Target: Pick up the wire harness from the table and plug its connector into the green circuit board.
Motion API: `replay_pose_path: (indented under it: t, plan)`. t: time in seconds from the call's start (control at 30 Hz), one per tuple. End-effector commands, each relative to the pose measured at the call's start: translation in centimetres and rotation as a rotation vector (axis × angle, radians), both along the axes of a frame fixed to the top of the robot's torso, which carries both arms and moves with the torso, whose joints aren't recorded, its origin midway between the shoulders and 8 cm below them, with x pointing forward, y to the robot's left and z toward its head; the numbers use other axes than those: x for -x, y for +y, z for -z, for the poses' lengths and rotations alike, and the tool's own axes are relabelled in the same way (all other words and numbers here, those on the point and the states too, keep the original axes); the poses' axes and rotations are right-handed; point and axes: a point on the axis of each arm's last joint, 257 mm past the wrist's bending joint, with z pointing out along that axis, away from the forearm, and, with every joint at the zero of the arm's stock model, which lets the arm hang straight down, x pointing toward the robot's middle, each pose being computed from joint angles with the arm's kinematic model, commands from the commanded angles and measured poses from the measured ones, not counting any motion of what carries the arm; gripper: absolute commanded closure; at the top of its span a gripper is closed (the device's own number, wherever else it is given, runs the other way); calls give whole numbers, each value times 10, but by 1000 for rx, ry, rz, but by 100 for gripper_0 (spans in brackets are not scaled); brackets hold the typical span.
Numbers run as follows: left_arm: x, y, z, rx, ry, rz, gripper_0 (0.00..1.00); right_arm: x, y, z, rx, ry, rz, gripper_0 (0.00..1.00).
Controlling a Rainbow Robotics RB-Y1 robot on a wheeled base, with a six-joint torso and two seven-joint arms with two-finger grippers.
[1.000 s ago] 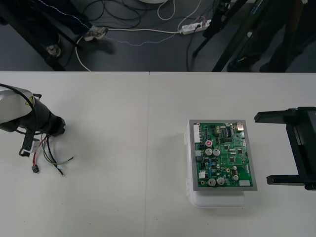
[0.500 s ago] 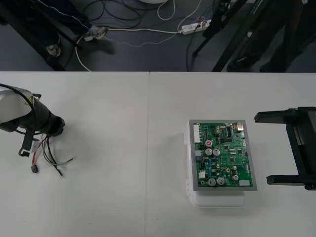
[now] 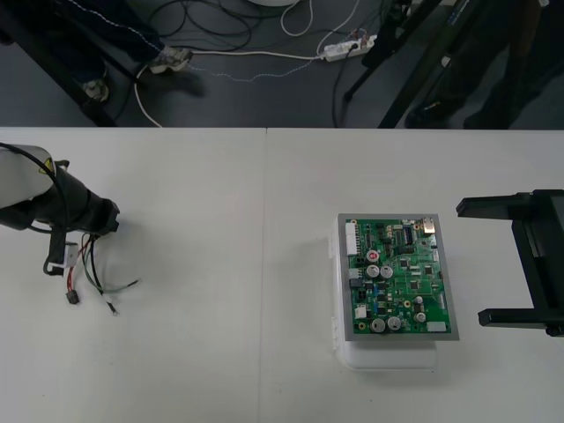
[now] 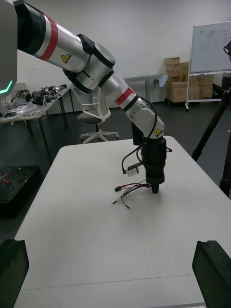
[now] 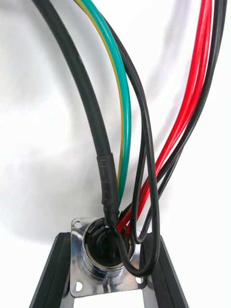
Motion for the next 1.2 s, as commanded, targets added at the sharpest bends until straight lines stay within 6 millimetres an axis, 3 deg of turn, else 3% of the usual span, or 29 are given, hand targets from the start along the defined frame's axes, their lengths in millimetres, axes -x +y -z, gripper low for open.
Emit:
replay_pose_path:
  t: [0.03,0.3,0.57,0.93,1.07,1.2]
  plan:
    - [14,12,-33,23,55,68,100,3,7,-8,-21,17,-32,0]
    - [25,-5,-83,161,119,36,100,4,8,-13,-36,11,-42,0]
    - [45,-37,-140,403,208,-42,100,7,5,-26,-66,-3,-52,0]
    - [84,-66,-217,645,374,-162,100,6,4,-27,-63,1,-46,0]
    - [82,-79,-246,761,362,-232,100,4,3,-30,-63,-8,-43,0]
    - [92,-97,-268,877,404,-297,100,4,4,-31,-63,-11,-44,0]
